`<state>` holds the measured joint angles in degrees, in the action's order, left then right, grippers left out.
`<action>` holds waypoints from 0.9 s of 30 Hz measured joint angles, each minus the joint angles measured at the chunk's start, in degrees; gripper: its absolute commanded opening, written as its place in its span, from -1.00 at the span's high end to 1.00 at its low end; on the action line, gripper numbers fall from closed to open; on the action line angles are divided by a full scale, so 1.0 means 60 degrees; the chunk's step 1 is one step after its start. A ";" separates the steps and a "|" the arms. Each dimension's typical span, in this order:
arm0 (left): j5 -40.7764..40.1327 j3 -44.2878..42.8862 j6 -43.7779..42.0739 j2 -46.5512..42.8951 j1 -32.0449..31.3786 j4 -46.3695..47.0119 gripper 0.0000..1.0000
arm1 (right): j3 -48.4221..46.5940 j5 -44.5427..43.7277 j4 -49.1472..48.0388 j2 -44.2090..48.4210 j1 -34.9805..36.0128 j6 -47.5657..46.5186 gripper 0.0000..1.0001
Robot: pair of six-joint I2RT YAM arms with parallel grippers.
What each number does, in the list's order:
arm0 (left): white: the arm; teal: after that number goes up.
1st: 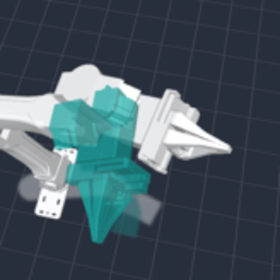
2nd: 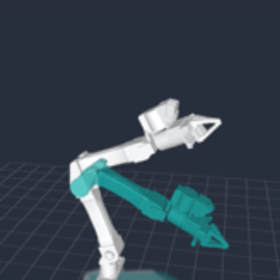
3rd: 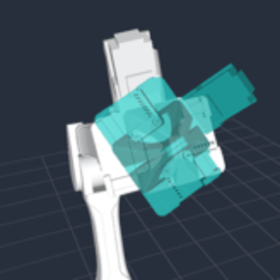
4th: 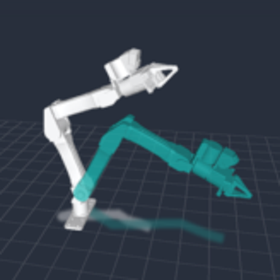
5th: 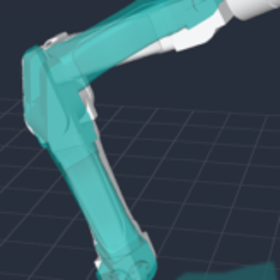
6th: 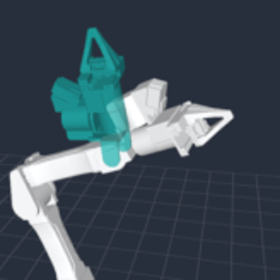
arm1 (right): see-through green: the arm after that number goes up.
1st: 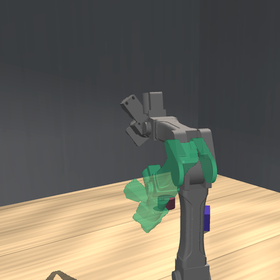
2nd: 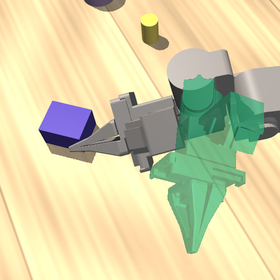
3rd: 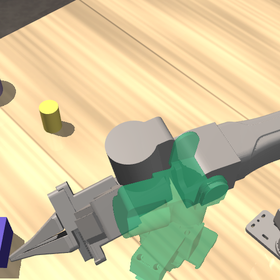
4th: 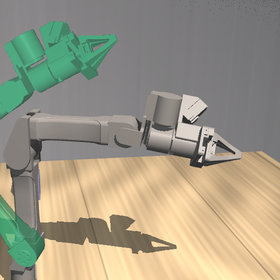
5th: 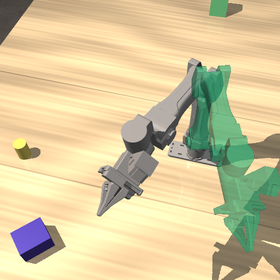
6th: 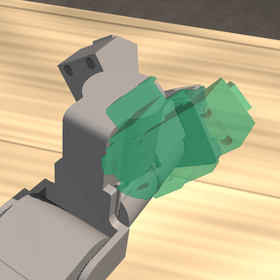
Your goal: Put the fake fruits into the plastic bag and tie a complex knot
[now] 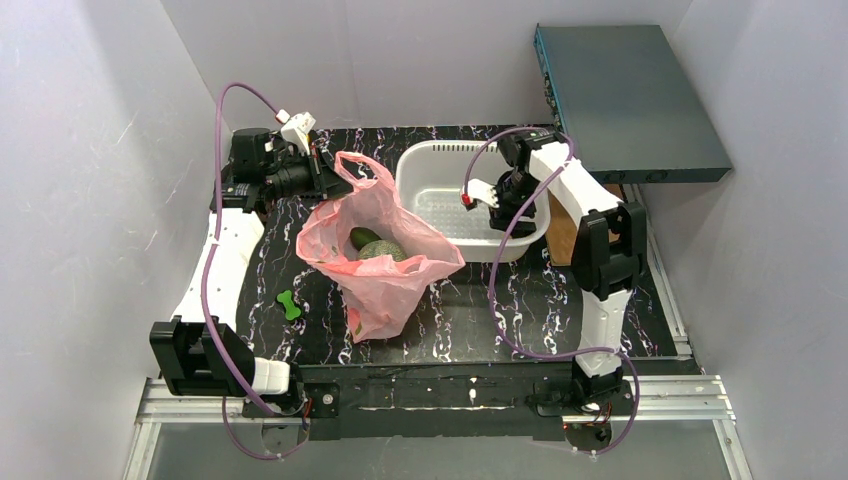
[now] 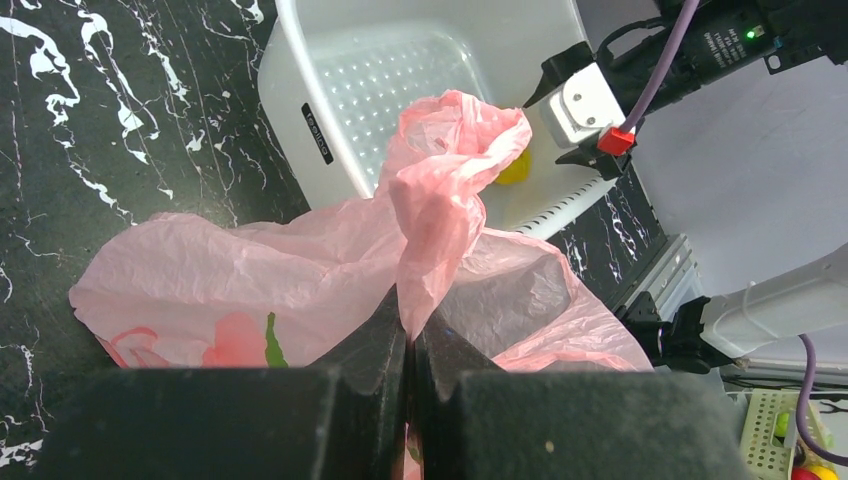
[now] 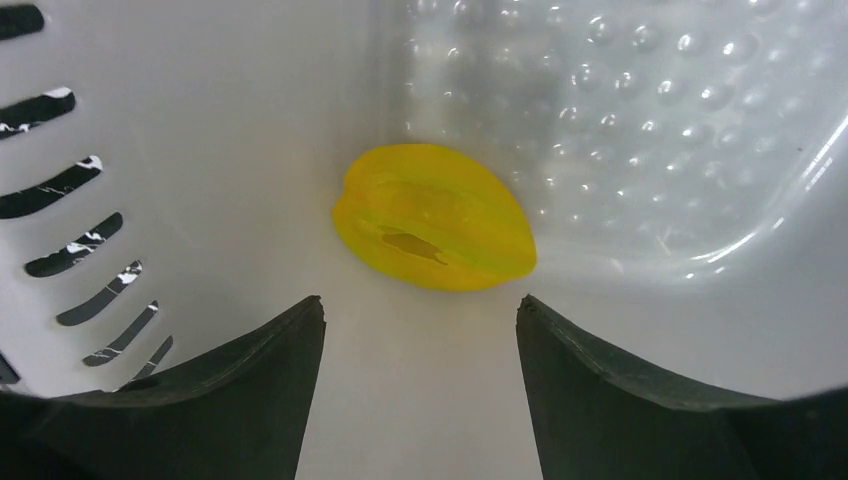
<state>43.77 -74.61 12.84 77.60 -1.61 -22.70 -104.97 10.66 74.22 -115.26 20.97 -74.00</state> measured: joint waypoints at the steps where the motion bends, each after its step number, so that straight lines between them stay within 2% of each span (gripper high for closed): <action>1: 0.0000 0.0000 0.0004 -0.0004 0.0000 0.0000 1.00 | 0.0058 -0.0007 0.0018 -0.0040 -0.0015 -0.0146 -0.54; 13: -0.0004 0.0000 0.0007 -0.0004 0.0000 0.0044 1.00 | 0.0280 0.0463 -0.0164 -0.0874 -0.0047 -0.1253 -0.56; 20: -0.0018 0.0000 0.0000 0.0000 0.0000 0.0040 1.00 | 0.0918 0.0463 -0.1115 -0.0889 -0.0058 -0.1450 -0.42; 27: -0.0073 -0.0047 -0.0036 0.0178 0.0000 0.0029 1.00 | 0.1096 0.0321 -0.2743 -0.0892 -0.0062 -0.0980 -0.17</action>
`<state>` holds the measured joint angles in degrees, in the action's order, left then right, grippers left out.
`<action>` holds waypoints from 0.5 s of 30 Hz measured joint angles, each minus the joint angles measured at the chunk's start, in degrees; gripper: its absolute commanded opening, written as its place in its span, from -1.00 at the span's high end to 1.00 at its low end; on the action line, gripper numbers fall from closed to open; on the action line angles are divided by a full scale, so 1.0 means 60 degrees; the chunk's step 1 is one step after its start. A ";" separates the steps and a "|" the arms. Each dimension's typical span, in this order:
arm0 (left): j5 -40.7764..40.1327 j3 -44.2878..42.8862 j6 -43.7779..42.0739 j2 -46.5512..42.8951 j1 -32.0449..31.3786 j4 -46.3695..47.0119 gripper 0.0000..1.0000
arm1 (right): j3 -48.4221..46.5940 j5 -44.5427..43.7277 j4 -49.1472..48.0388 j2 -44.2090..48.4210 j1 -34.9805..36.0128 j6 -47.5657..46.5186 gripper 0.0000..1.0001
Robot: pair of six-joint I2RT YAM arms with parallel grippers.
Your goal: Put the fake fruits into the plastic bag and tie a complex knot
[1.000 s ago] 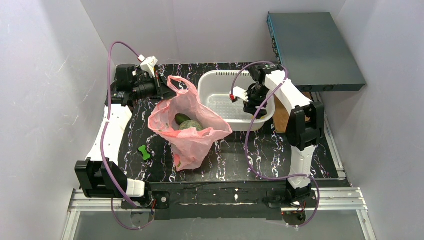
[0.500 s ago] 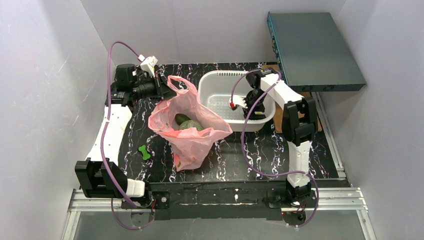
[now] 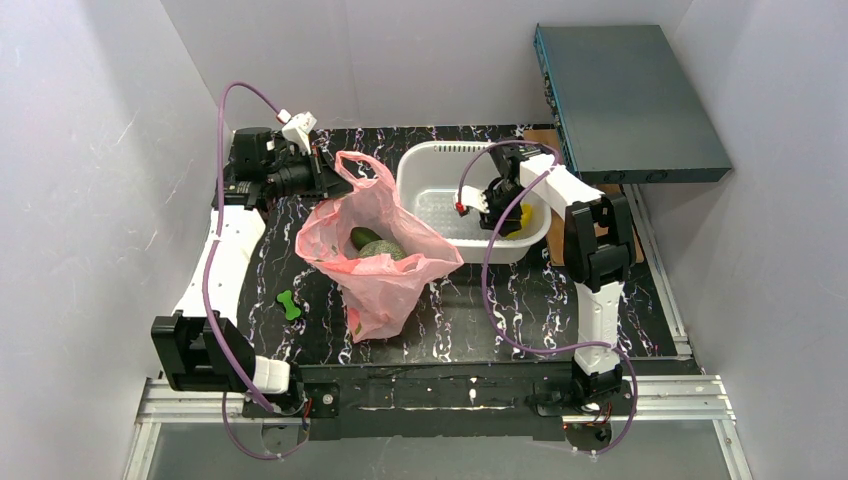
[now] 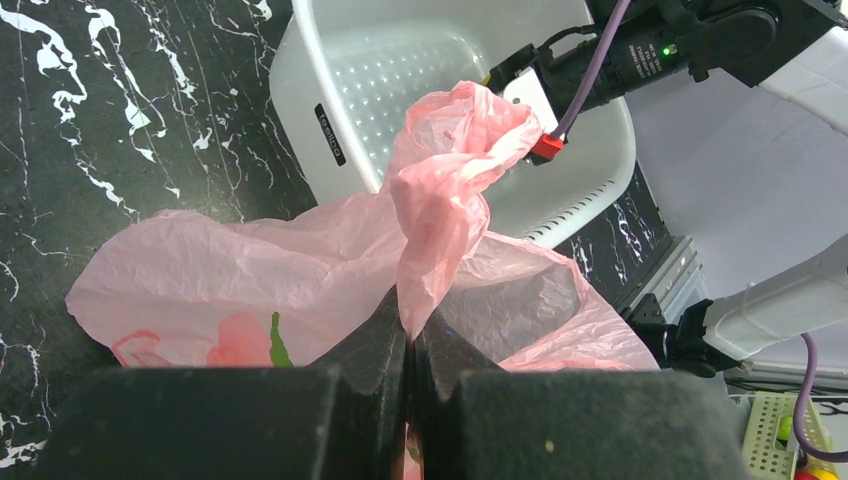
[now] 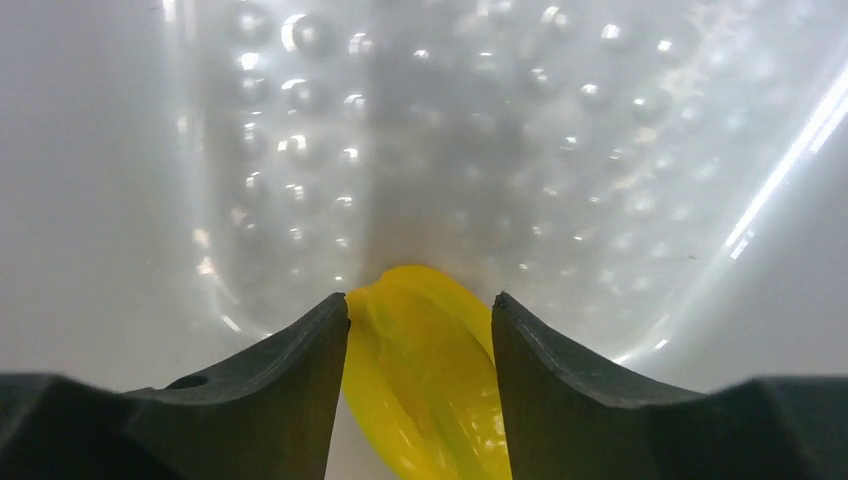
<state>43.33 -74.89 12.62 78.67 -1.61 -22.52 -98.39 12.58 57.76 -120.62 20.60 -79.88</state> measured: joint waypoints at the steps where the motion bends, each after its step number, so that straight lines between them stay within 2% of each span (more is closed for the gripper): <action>1: -0.0007 -0.0004 0.0000 0.0022 0.0000 -0.0004 1.00 | 0.0000 -0.0018 -0.0226 0.0004 -0.0004 0.0091 -0.16; 4: -0.0018 -0.0029 -0.0007 0.0058 0.0000 -0.0015 1.00 | 0.0000 -0.0087 -0.0736 0.0000 -0.0015 0.0390 -0.16; 9: -0.0058 -0.0073 -0.0033 0.0080 0.0000 -0.0051 1.00 | -0.0091 -0.0160 -0.1253 -0.0040 -0.0091 0.0736 -0.46; 15: -0.0076 -0.0171 -0.0084 0.0117 0.0000 -0.0076 1.00 | -0.0211 -0.0142 -0.1468 -0.0113 -0.0240 0.0667 -0.56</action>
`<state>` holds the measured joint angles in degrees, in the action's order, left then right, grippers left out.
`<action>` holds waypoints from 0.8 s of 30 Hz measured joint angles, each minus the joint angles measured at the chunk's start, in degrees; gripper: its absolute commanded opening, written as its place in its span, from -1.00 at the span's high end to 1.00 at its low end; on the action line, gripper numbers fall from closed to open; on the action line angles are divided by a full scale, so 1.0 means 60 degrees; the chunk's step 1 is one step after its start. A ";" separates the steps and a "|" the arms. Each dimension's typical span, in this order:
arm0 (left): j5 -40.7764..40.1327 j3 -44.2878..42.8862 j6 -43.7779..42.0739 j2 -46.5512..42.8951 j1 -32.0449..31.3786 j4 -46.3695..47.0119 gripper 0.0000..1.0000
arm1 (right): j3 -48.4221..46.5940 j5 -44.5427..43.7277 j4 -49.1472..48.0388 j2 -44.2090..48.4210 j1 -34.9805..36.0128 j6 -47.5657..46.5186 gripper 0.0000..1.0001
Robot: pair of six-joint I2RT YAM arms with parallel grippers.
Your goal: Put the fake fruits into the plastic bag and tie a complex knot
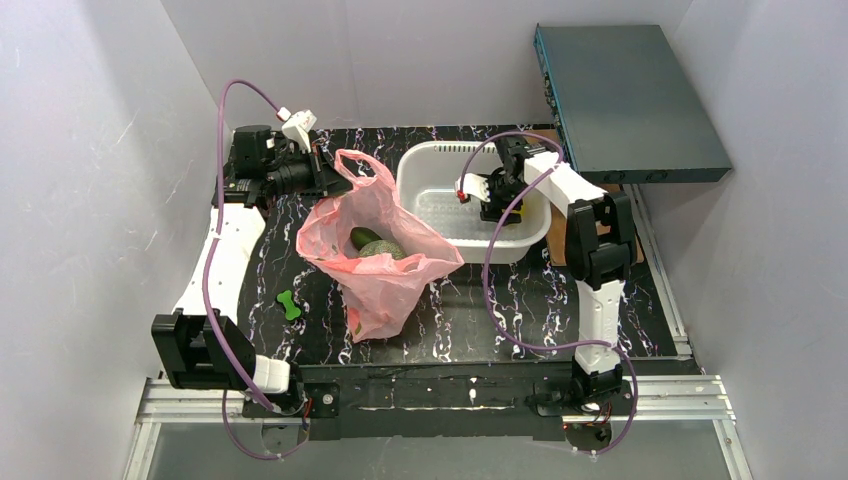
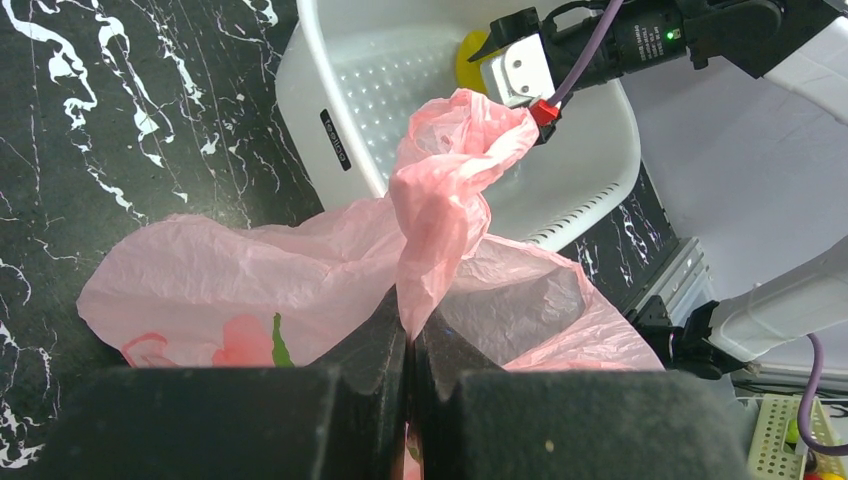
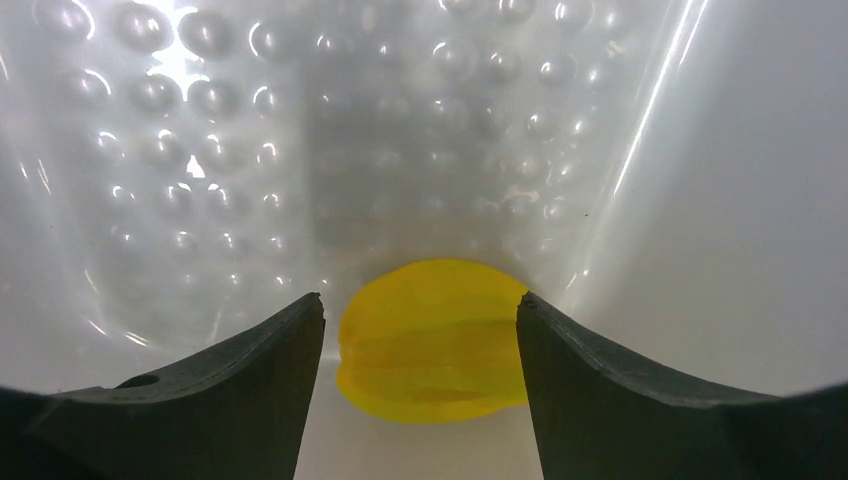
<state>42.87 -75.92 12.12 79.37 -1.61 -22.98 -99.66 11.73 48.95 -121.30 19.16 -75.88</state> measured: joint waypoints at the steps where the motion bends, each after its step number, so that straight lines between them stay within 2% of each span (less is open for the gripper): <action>1: 0.0000 0.0000 -0.0015 0.0007 0.0000 0.0000 1.00 | 0.0000 -0.0004 0.0004 0.0000 -0.0015 -0.0113 -0.56; 7: 0.0000 0.0000 -0.0025 0.0011 0.0000 -0.0033 1.00 | -0.0029 -0.0007 0.0033 -0.0025 -0.0146 -0.0780 -0.61; 12: -0.0004 0.0000 -0.0025 0.0011 0.0000 -0.0033 1.00 | -0.0823 -0.0080 0.0164 -0.0492 -0.0189 -0.0623 -0.64; 24: 0.0000 -0.0098 -0.0029 0.0313 0.0000 -0.0033 1.00 | -0.0197 -0.0984 -0.0554 -0.0361 -0.0138 -0.0856 -0.67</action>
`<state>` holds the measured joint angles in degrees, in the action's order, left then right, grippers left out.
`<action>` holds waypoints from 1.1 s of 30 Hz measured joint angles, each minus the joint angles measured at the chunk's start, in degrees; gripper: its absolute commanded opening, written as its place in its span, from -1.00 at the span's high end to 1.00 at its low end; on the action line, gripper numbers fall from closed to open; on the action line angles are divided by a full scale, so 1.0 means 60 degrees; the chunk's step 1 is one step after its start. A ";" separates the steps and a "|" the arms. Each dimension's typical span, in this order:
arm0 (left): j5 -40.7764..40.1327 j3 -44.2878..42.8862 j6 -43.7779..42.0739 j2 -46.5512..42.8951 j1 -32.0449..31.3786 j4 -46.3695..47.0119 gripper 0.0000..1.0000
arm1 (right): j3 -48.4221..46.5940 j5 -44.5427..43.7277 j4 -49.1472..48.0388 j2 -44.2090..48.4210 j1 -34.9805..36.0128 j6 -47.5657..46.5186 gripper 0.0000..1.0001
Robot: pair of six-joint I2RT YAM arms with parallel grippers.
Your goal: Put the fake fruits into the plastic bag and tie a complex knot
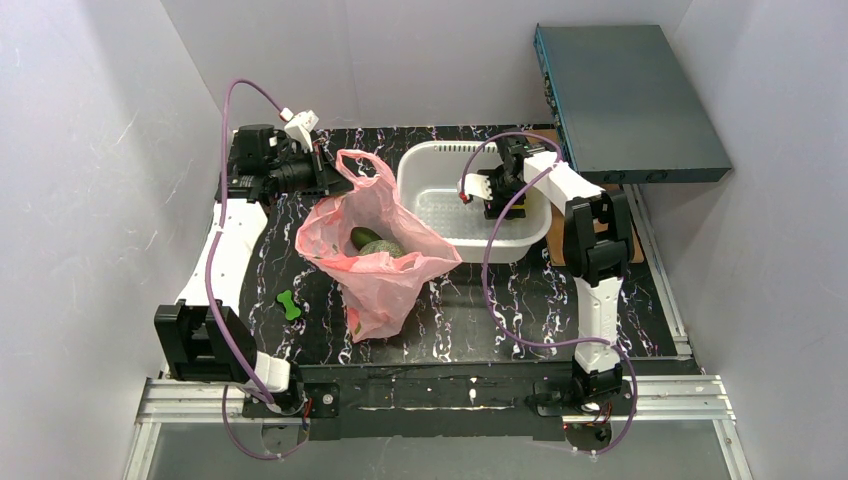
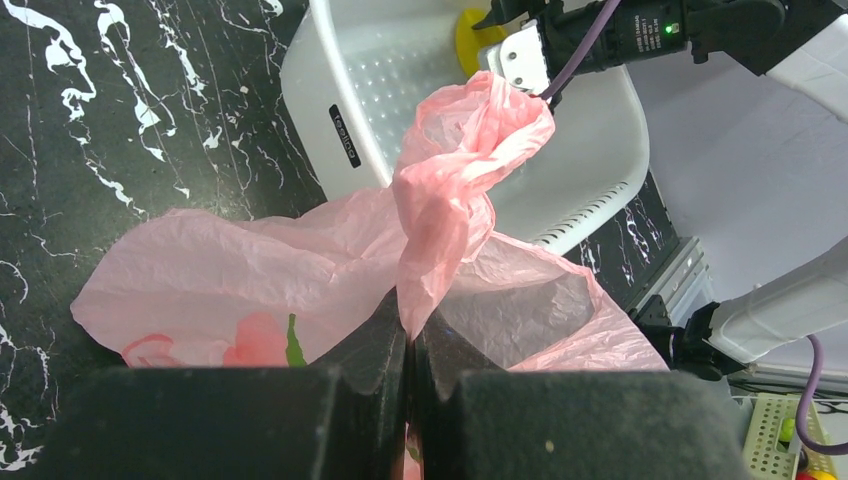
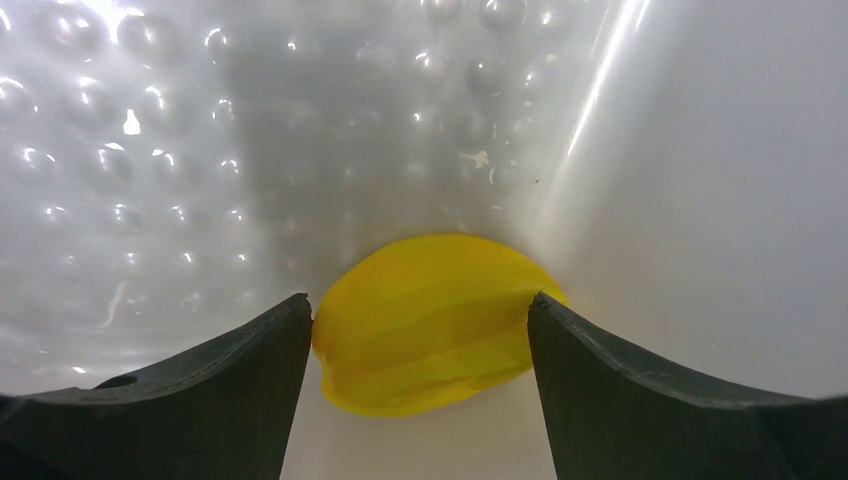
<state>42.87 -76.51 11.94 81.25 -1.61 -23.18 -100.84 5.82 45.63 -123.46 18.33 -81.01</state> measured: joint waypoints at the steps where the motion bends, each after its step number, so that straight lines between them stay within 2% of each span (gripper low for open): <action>1: -0.0004 -0.0007 0.0000 0.0033 0.0000 0.0000 1.00 | 0.0000 0.0022 0.0000 0.0007 0.0000 0.0018 -0.66; 6: 0.0000 -0.0015 -0.0004 0.0051 0.0000 -0.0004 1.00 | -0.0007 0.0146 0.0259 0.0091 -0.0025 -0.0073 -0.55; 12: 0.0000 -0.0018 -0.0029 0.0047 0.0000 -0.0007 1.00 | 0.0510 0.1450 0.1359 0.0947 -0.0124 -0.0736 -0.69; 15: 0.0000 -0.0018 -0.0033 0.0047 0.0000 -0.0007 1.00 | 0.0827 0.1974 0.1257 0.1778 -0.0040 -0.0335 -0.69; 19: 0.0000 -0.0018 -0.0033 0.0051 0.0000 -0.0007 1.00 | 0.0692 0.1494 -0.0076 0.2317 0.0270 0.1796 -0.69; 25: -0.0004 -0.0018 -0.0033 0.0047 0.0000 -0.0007 1.00 | -0.1249 0.0015 -0.0350 0.1406 0.0430 0.5883 -0.71; 33: -0.0004 -0.0018 -0.0029 0.0047 0.0000 0.0000 1.00 | 0.0022 -0.1679 -0.0433 0.1563 0.0339 0.9664 -0.72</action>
<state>42.85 -76.62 11.77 81.54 -1.61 -23.18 -100.71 -4.25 43.03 -114.08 20.36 -23.03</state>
